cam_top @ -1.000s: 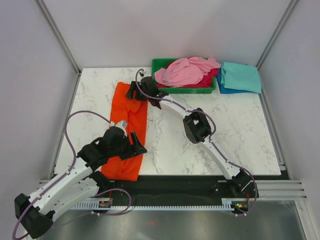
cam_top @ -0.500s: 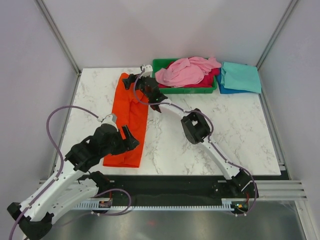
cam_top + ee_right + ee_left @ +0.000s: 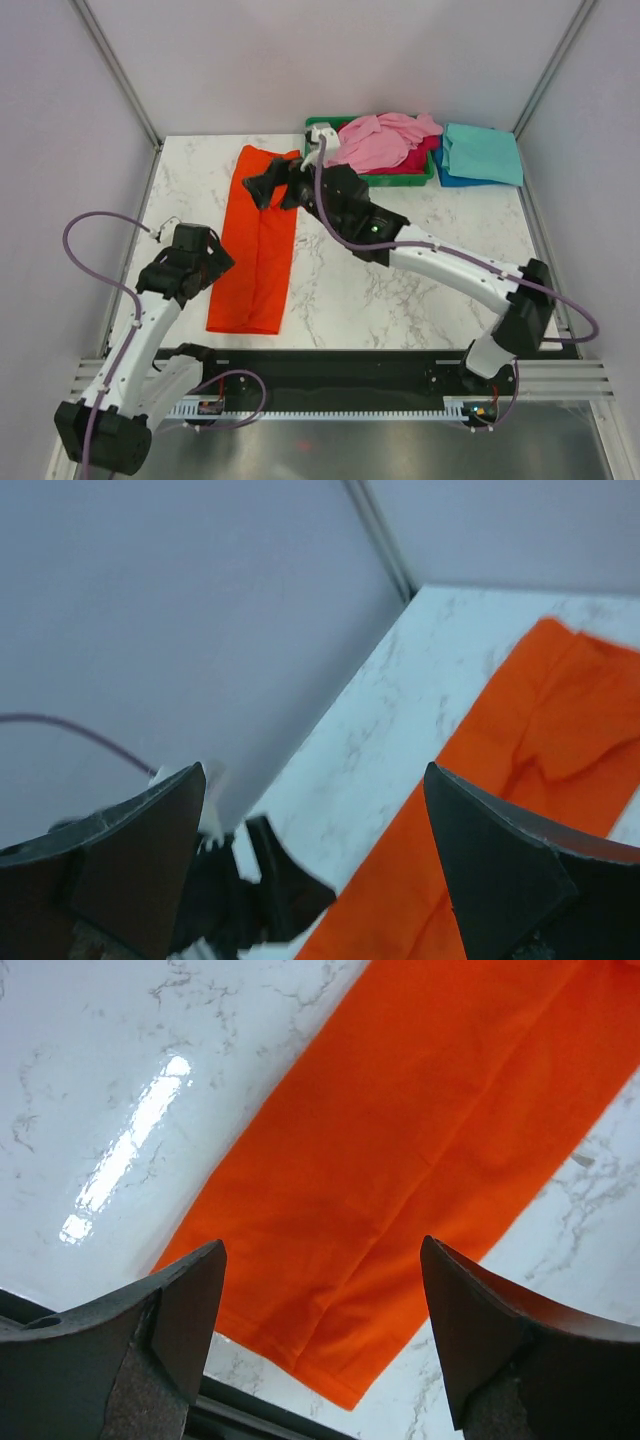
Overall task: Fold and stack the t-shirts
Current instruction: Fold the tshirt
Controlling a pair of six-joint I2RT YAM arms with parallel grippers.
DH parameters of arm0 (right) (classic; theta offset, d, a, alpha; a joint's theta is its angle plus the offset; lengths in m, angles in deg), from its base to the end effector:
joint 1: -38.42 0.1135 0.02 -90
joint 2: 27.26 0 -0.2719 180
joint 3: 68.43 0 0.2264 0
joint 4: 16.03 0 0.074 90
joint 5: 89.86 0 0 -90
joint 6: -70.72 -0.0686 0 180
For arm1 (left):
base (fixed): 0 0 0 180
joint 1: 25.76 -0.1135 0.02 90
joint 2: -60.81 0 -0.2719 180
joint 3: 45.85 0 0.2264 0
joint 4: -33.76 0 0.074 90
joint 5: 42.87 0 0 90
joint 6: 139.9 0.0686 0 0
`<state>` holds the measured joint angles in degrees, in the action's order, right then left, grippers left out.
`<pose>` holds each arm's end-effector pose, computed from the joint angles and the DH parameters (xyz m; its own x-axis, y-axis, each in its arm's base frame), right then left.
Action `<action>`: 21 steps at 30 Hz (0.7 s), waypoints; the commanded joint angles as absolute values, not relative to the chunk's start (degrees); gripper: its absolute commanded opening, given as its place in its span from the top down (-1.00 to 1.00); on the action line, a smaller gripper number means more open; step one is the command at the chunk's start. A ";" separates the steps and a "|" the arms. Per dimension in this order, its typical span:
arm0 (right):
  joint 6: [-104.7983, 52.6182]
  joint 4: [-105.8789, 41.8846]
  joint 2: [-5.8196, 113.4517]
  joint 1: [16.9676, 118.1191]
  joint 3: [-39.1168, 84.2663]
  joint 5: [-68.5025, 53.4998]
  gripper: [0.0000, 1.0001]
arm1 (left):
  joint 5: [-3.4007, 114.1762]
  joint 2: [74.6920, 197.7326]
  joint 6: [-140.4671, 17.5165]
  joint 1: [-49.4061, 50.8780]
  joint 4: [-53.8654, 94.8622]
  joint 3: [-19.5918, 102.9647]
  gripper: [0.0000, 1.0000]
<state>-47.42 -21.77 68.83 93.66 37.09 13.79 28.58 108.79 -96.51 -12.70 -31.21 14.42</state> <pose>0.2485 0.3297 0.4300 -0.2808 0.3992 -0.8728 -0.6029 0.6342 0.4840 0.1447 -0.0112 0.2531 -0.5513 -0.5793 -0.6003 -0.5449 0.7950 -0.2668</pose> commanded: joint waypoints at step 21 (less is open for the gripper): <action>-80.71 -28.68 78.46 113.74 6.00 13.33 -0.77 | 32.98 101.15 -98.06 -28.22 -13.86 -3.50 -0.50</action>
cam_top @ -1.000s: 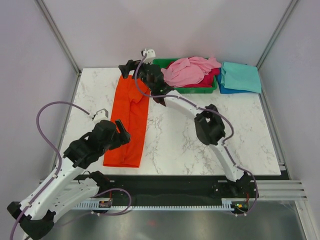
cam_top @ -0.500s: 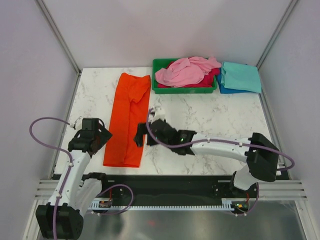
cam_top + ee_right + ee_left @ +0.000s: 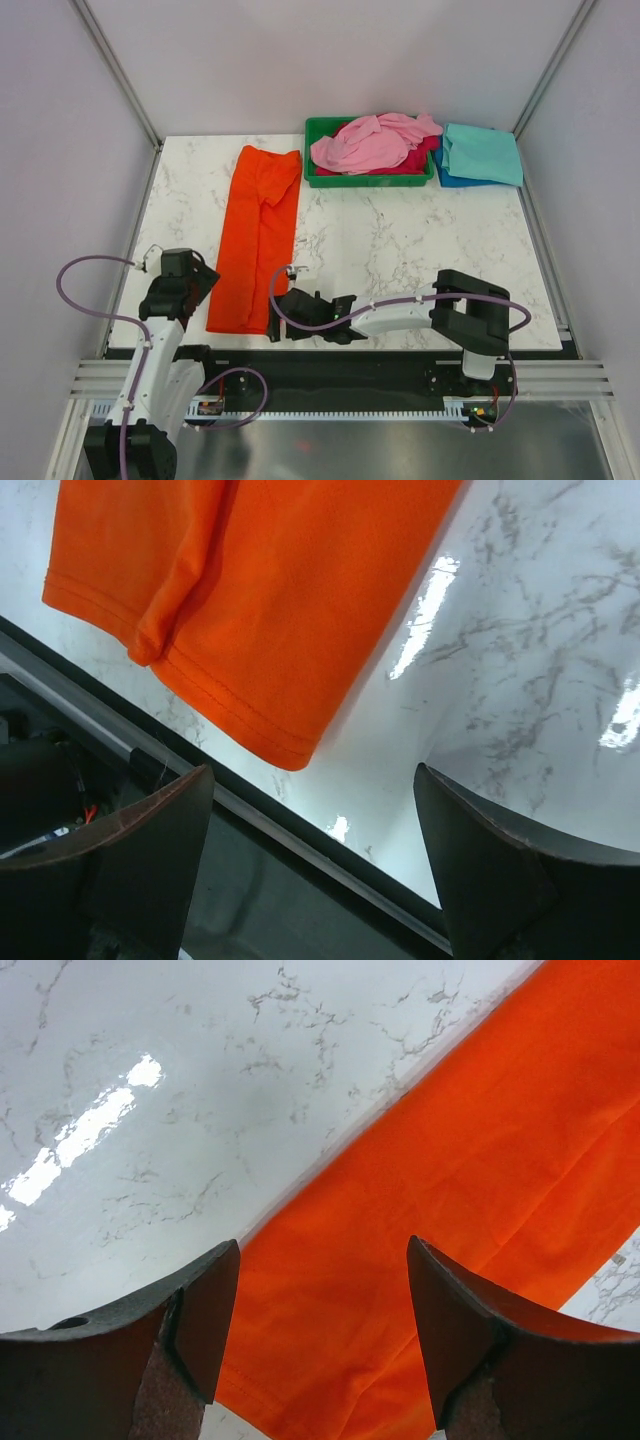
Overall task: Fold and stack the t-shirts
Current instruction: Fold the tshirt
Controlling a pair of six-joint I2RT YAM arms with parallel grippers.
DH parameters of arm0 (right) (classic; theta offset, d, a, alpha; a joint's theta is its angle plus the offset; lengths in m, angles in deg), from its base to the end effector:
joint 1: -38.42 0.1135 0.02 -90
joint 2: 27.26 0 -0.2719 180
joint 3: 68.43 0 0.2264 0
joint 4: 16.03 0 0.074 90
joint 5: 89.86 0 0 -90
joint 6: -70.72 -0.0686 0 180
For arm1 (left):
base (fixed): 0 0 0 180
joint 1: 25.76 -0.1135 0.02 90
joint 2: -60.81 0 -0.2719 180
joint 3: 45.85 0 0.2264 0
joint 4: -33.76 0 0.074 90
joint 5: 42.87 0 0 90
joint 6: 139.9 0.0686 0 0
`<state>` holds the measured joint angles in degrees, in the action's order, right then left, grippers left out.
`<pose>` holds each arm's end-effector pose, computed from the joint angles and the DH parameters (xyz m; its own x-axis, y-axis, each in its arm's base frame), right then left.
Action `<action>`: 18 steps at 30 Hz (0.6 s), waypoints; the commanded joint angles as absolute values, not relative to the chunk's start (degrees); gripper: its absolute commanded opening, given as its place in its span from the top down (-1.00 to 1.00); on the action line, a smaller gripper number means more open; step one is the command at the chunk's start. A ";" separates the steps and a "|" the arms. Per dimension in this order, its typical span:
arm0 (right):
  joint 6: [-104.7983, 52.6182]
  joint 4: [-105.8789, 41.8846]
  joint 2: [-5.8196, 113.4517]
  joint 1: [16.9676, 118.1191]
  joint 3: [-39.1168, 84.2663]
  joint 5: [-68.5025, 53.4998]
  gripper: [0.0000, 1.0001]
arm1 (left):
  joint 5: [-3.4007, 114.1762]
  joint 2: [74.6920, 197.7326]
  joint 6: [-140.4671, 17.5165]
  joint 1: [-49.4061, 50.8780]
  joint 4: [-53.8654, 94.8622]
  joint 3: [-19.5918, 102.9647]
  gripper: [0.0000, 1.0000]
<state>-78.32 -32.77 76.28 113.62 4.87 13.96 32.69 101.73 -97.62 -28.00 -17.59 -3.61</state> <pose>0.1117 0.3586 0.1610 -0.8655 -0.0158 -0.5007 -0.3014 0.8148 0.4952 0.1303 0.0222 0.1892 -0.3688 -0.7315 -0.5736 -0.6997 0.6246 -0.3467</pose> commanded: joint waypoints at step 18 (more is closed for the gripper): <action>-82.21 -28.14 75.77 112.42 -4.78 17.27 0.86 | 36.13 99.66 -96.04 -28.05 -12.28 -3.76 -0.50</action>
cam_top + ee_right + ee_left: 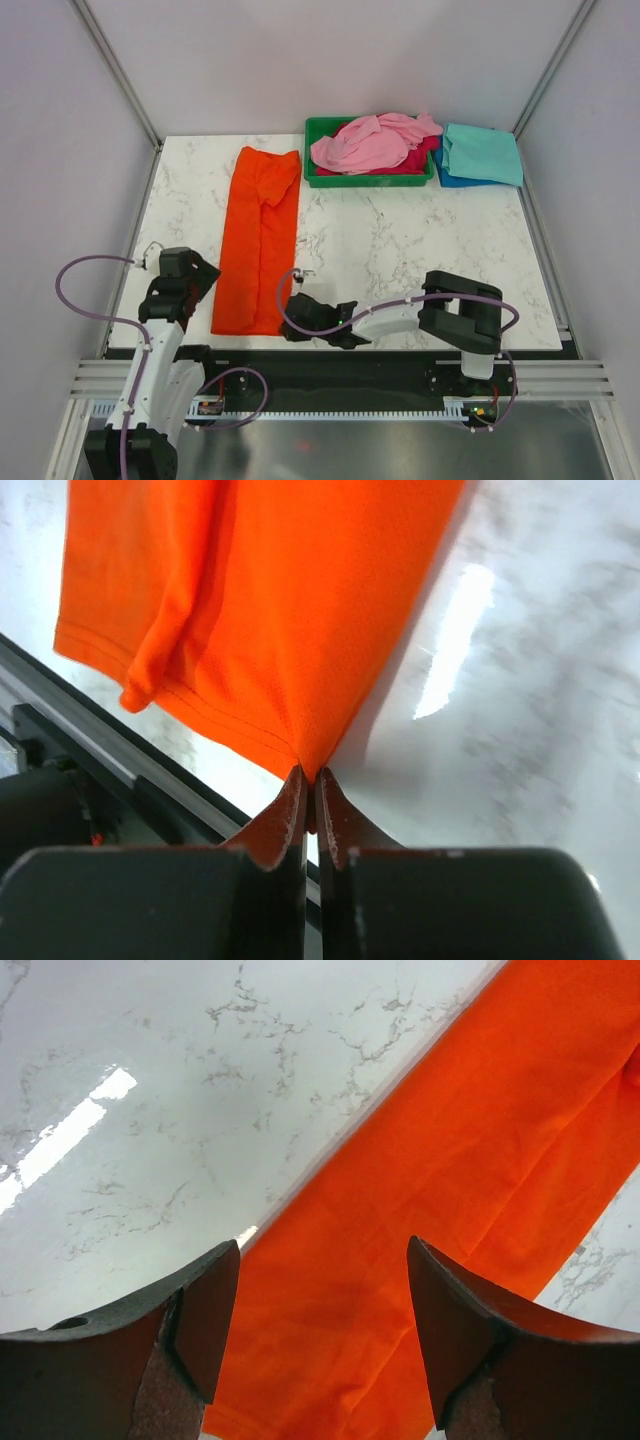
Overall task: Fold and stack the t-shirts
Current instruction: Fold the tshirt
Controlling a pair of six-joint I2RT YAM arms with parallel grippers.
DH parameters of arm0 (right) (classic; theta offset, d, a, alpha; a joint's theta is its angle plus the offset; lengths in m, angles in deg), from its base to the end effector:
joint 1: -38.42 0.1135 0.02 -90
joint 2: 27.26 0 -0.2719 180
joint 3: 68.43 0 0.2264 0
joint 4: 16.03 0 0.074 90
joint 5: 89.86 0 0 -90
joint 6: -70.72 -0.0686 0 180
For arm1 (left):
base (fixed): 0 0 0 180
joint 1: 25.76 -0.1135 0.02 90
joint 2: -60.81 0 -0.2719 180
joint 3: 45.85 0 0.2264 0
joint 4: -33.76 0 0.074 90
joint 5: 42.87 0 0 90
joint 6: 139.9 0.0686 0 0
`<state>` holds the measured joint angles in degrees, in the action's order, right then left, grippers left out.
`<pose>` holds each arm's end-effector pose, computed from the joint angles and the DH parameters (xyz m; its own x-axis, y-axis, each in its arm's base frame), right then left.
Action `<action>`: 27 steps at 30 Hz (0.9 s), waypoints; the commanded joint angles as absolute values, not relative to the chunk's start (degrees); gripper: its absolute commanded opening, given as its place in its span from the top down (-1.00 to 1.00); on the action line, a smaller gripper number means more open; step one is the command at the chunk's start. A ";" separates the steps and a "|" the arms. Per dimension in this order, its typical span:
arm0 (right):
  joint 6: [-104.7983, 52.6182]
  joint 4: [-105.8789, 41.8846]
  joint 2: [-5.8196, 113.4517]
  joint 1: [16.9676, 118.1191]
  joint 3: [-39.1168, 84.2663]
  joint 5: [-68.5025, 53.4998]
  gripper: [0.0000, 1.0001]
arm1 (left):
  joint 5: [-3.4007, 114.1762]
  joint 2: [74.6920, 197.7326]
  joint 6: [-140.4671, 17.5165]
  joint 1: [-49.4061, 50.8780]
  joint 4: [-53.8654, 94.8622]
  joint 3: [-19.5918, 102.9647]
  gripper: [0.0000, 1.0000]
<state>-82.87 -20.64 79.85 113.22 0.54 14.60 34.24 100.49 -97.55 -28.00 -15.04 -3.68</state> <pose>0.1165 0.3634 0.1382 -0.8730 0.0945 -0.4784 -0.2349 0.7783 0.5823 0.1335 0.0205 0.1951 -0.3448 -0.7345 -0.5845 -0.6634 0.6312 -0.4018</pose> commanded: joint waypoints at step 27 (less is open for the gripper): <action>-76.58 -37.91 57.72 106.97 -18.96 21.42 1.00 | 45.19 99.75 -117.47 19.49 -23.18 -9.20 -0.16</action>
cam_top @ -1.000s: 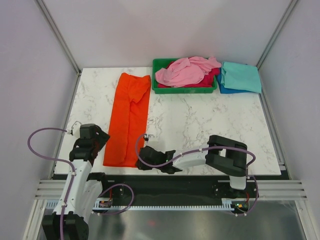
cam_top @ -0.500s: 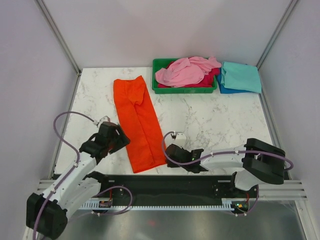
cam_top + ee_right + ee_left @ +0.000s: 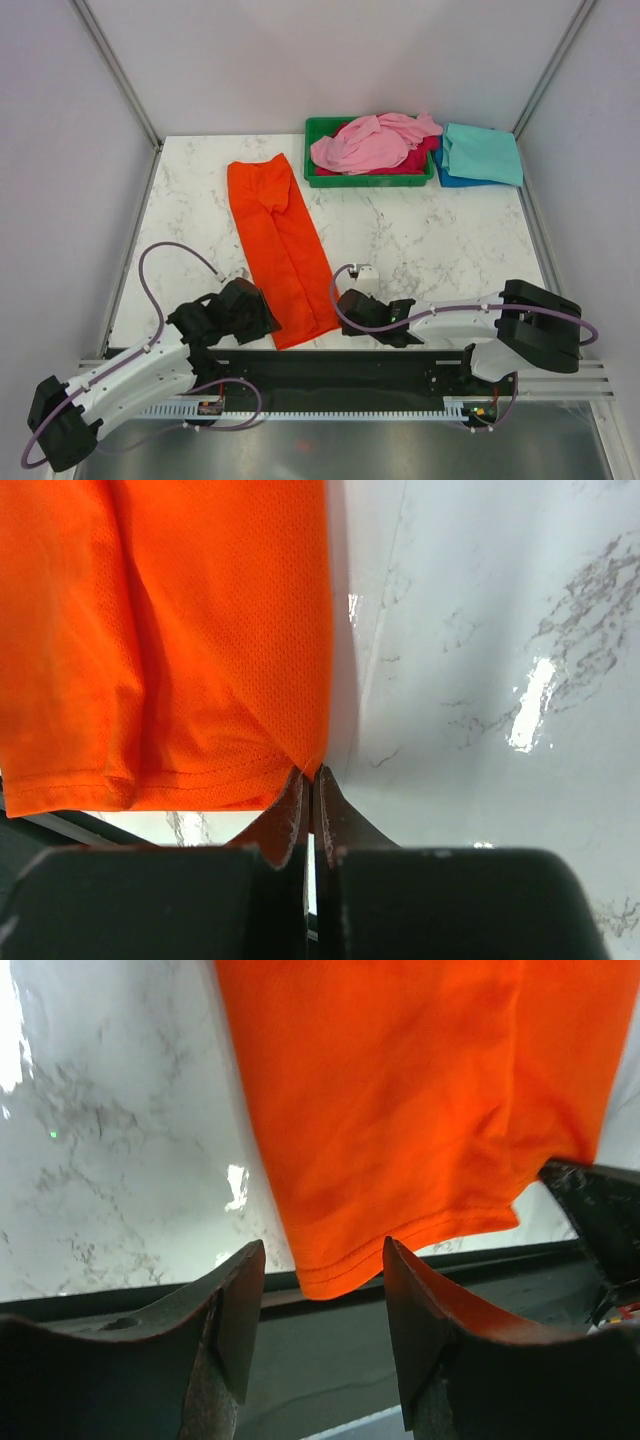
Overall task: Fold and stack the t-shirts
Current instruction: Fold the tshirt
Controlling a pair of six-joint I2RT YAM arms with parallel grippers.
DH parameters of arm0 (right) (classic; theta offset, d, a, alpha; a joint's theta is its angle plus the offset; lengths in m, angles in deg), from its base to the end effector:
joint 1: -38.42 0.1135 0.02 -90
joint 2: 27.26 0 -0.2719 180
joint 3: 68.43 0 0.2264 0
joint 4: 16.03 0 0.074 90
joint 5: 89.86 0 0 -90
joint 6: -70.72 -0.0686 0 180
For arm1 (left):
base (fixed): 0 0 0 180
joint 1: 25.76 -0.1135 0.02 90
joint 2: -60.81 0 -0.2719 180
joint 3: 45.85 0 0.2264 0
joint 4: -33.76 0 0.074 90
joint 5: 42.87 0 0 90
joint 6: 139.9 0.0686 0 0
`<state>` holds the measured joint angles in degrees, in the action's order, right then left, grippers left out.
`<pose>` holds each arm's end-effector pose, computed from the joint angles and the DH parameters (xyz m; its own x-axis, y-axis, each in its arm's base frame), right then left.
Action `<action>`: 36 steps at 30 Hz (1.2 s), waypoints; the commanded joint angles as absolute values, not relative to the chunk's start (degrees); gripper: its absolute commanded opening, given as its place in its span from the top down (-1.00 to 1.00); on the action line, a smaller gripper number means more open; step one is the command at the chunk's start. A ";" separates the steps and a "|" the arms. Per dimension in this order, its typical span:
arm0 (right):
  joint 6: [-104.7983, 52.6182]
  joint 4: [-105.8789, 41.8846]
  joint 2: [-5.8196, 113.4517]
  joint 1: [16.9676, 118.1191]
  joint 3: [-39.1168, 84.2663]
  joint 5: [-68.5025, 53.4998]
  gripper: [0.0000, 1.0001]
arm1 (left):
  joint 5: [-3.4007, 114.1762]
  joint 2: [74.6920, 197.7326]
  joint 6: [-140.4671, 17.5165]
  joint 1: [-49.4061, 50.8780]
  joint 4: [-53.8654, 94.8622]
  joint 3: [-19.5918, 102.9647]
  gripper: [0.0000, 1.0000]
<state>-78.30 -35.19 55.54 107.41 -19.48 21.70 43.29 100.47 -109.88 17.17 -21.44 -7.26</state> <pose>0.1156 0.2307 0.1471 -0.8238 0.0790 -0.5614 -0.1606 0.9172 0.3648 0.0882 -0.0757 0.1643 -0.8695 -0.3711 -0.3260 -0.2009 0.8686 -0.4529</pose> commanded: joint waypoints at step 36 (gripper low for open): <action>-75.62 -43.25 52.63 107.67 -17.12 19.30 1.00 | 44.84 98.95 -120.56 24.07 -17.72 -9.92 0.96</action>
<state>-76.42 -36.72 55.10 107.25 -18.89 19.54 45.28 98.91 -121.36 23.84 -17.72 -13.60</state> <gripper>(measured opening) 0.010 0.030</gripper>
